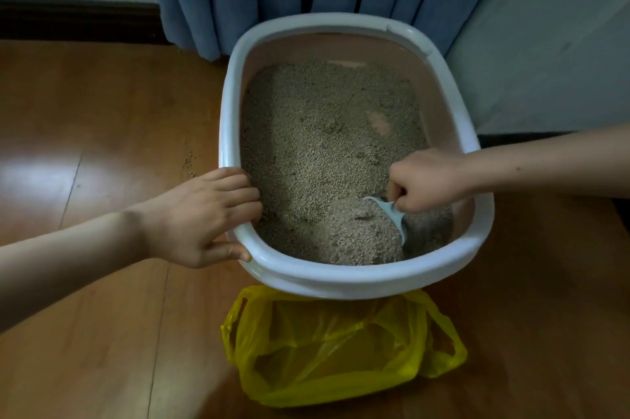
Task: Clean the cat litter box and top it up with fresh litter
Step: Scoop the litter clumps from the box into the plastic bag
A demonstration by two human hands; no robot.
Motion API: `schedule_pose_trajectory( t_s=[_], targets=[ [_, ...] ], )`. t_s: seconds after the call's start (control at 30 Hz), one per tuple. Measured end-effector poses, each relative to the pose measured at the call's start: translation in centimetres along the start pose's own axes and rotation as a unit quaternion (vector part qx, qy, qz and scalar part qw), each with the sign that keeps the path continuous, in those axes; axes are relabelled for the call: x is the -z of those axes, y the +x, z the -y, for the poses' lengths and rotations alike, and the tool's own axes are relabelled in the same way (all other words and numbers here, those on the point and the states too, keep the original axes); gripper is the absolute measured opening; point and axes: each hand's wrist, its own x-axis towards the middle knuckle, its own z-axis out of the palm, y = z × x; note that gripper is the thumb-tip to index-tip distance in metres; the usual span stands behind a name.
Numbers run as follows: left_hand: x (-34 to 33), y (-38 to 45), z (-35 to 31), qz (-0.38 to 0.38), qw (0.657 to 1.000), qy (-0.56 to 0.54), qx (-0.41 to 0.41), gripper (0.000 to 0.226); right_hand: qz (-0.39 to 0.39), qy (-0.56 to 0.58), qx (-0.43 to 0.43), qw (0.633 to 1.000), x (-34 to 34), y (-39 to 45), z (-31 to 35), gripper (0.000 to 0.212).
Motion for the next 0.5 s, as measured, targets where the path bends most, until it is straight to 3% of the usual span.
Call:
schedule_pose_trajectory(
  t_s=[0.07, 0.23, 0.37, 0.5],
  targets=[
    [0.1, -0.1, -0.1, 0.001, 1.000, 0.001, 0.005, 0.052, 0.011, 0.111, -0.024, 0.993, -0.6, 0.6, 1.5, 0.038],
    [0.1, -0.3, -0.1, -0.001, 1.000, 0.018, 0.009, 0.052, -0.001, 0.347, -0.095, 0.933, -3.6, 1.4, 3.7, 0.024],
    [0.2, -0.3, 0.0, 0.001, 1.000, 0.016, 0.004, 0.051, -0.004, 0.454, -0.131, 0.881, -3.3, -0.1, 3.0, 0.017],
    [0.1, -0.5, 0.1, 0.007, 1.000, 0.020, 0.003, 0.049, -0.046, 0.494, -0.145, 0.856, -1.8, -0.8, 2.3, 0.016]
  ],
)
